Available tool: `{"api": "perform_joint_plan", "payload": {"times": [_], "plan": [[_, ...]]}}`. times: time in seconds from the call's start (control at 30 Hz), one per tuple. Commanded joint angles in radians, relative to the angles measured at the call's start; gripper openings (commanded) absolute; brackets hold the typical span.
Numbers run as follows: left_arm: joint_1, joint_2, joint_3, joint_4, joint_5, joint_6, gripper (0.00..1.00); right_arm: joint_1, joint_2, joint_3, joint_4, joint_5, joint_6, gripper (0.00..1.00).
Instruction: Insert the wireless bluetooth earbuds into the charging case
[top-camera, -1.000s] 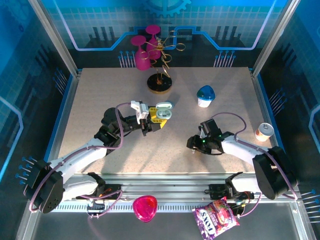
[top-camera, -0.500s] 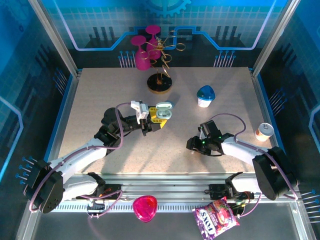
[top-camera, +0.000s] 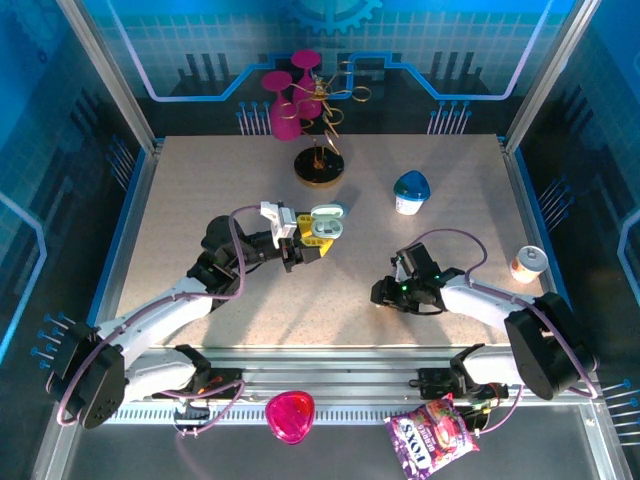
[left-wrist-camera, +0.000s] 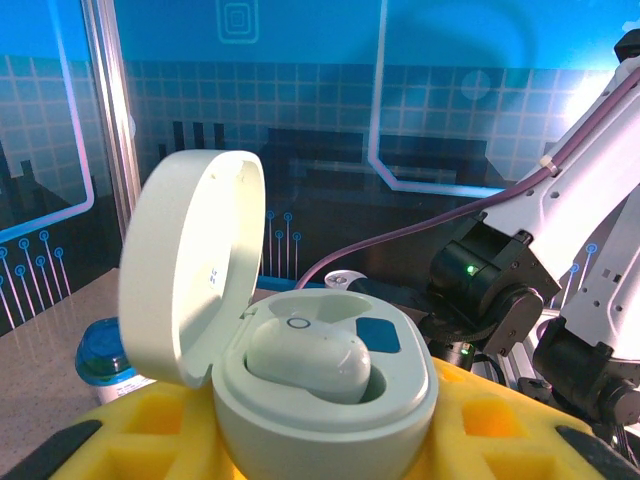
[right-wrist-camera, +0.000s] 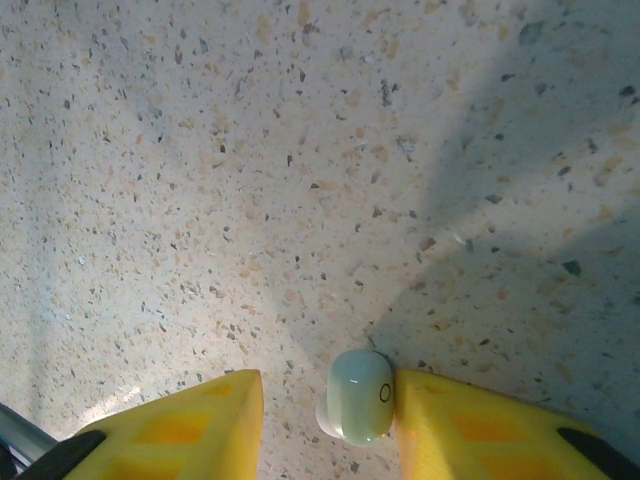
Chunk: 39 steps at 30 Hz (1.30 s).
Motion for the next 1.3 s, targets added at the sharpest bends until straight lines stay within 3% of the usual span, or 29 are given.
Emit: {"api": "perform_joint_plan", "payload": {"times": [0.0,1.27], "plan": [[0.004,-0.016,0.023,0.006,0.007,0.002,0.32,0.011,0.010,-0.007,-0.011,-0.007,-0.016,0.38],[0.004,-0.017,0.023,-0.001,0.004,0.010,0.32,0.003,0.011,0.012,0.019,-0.047,-0.021,0.34]]}}
